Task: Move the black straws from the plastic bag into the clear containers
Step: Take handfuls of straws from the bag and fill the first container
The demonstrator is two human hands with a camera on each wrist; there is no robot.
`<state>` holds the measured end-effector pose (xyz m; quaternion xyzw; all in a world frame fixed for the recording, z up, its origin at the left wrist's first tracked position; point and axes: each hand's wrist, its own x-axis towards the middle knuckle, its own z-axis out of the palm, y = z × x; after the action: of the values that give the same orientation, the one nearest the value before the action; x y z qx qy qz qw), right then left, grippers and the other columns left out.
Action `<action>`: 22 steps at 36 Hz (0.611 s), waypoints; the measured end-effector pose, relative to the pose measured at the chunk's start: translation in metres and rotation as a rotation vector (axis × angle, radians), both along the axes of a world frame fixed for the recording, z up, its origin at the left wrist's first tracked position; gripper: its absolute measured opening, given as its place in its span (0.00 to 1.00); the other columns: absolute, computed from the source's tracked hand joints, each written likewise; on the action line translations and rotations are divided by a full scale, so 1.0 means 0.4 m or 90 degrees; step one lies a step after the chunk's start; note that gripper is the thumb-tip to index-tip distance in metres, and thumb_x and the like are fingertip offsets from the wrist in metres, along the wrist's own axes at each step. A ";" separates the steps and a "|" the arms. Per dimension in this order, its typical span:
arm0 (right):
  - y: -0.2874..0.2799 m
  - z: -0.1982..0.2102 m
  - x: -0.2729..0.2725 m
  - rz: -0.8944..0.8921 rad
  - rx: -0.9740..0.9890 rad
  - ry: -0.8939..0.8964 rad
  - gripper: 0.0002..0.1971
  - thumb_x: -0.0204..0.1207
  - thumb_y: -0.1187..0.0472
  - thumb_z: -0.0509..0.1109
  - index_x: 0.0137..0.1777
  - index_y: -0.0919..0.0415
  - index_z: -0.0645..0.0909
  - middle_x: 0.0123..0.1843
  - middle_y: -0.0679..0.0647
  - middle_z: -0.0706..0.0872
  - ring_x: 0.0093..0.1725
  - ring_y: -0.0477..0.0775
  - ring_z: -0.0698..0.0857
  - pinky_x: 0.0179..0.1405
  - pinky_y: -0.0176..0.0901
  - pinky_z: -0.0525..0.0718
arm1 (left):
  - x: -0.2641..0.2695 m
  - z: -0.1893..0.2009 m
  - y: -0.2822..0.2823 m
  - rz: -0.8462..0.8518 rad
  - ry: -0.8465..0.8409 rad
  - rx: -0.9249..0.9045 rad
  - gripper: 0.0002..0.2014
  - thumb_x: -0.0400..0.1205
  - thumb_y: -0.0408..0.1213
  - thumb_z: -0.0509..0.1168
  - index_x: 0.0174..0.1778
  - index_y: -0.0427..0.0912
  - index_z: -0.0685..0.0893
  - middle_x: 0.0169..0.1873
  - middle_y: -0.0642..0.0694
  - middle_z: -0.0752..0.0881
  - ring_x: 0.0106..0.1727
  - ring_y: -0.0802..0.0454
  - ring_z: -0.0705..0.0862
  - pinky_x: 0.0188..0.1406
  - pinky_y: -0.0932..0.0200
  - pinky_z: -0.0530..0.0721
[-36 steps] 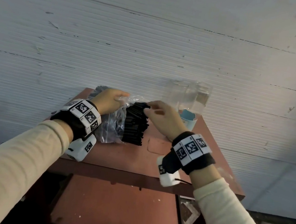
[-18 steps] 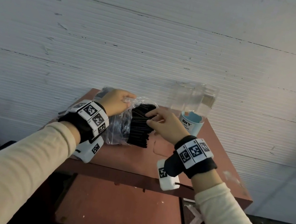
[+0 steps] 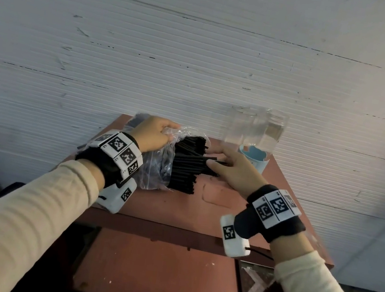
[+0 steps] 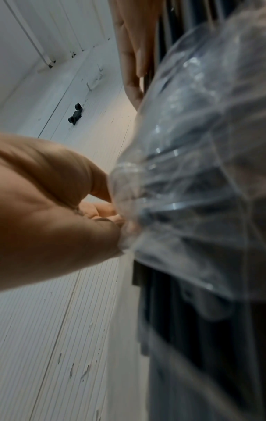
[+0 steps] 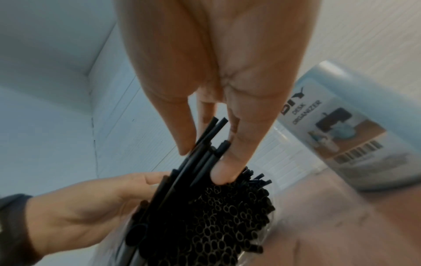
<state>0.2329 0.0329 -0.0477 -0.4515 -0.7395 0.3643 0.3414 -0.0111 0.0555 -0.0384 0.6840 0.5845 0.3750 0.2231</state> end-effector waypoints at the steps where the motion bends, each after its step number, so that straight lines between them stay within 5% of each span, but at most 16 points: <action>1: -0.005 0.000 -0.002 0.004 -0.039 0.034 0.12 0.78 0.55 0.72 0.61 0.48 0.81 0.53 0.60 0.88 0.50 0.59 0.90 0.52 0.55 0.89 | 0.001 -0.001 0.001 0.000 -0.001 -0.002 0.20 0.84 0.31 0.66 0.73 0.47 0.79 0.75 0.38 0.76 0.35 0.66 0.71 0.22 0.82 0.71; 5: -0.022 -0.010 -0.045 0.039 -0.183 0.134 0.23 0.78 0.56 0.72 0.72 0.54 0.73 0.61 0.62 0.85 0.51 0.59 0.90 0.49 0.50 0.90 | 0.007 -0.001 0.005 0.011 0.014 -0.002 0.19 0.85 0.32 0.65 0.73 0.48 0.79 0.73 0.38 0.79 0.35 0.66 0.71 0.21 0.82 0.71; 7: -0.023 -0.018 -0.071 0.037 -0.191 0.189 0.21 0.79 0.60 0.72 0.71 0.58 0.74 0.63 0.64 0.83 0.54 0.62 0.89 0.51 0.53 0.90 | 0.010 0.001 0.004 0.017 0.018 -0.002 0.19 0.85 0.33 0.65 0.72 0.49 0.79 0.74 0.39 0.78 0.35 0.65 0.71 0.23 0.80 0.72; 10: -0.019 -0.021 -0.091 0.020 -0.163 0.224 0.17 0.78 0.66 0.72 0.66 0.64 0.79 0.62 0.63 0.83 0.55 0.57 0.87 0.44 0.43 0.90 | 0.011 0.003 -0.003 0.010 0.017 -0.001 0.20 0.84 0.34 0.65 0.73 0.51 0.79 0.74 0.40 0.78 0.40 0.58 0.75 0.36 0.70 0.75; 14: -0.012 -0.018 -0.074 0.014 -0.141 0.231 0.12 0.79 0.69 0.70 0.61 0.67 0.82 0.58 0.65 0.83 0.49 0.55 0.87 0.38 0.37 0.89 | 0.007 0.006 -0.013 0.012 0.015 -0.020 0.19 0.85 0.34 0.65 0.73 0.48 0.79 0.76 0.40 0.77 0.48 0.52 0.75 0.42 0.66 0.75; 16: -0.011 -0.018 -0.056 0.007 -0.134 0.245 0.12 0.79 0.71 0.69 0.62 0.71 0.81 0.57 0.66 0.84 0.47 0.55 0.87 0.39 0.37 0.90 | 0.011 0.013 -0.024 0.013 0.022 -0.023 0.20 0.85 0.33 0.64 0.74 0.46 0.77 0.77 0.41 0.76 0.57 0.50 0.81 0.54 0.60 0.80; 19: -0.011 -0.019 -0.030 0.000 -0.133 0.260 0.13 0.79 0.72 0.67 0.63 0.74 0.81 0.57 0.68 0.84 0.47 0.55 0.87 0.38 0.34 0.89 | 0.020 0.028 -0.047 0.013 0.039 -0.022 0.21 0.85 0.32 0.64 0.76 0.42 0.76 0.76 0.44 0.76 0.76 0.48 0.75 0.75 0.53 0.72; 20: -0.013 -0.019 -0.024 -0.002 -0.133 0.258 0.13 0.80 0.72 0.67 0.64 0.74 0.80 0.58 0.69 0.85 0.47 0.55 0.87 0.37 0.33 0.88 | 0.024 0.031 -0.052 0.016 0.046 -0.020 0.21 0.86 0.32 0.63 0.76 0.43 0.76 0.76 0.44 0.76 0.74 0.49 0.77 0.72 0.56 0.75; 22: -0.016 -0.015 -0.011 -0.001 -0.132 0.250 0.14 0.80 0.72 0.66 0.64 0.75 0.80 0.59 0.70 0.85 0.49 0.57 0.87 0.37 0.32 0.87 | 0.033 0.038 -0.062 0.033 0.070 -0.009 0.21 0.86 0.34 0.63 0.77 0.46 0.75 0.74 0.44 0.78 0.54 0.55 0.83 0.48 0.75 0.79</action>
<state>0.2286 0.0267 -0.0538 -0.4052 -0.6170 0.5190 0.4311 0.0019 0.0308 -0.0231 0.6869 0.6160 0.3379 0.1859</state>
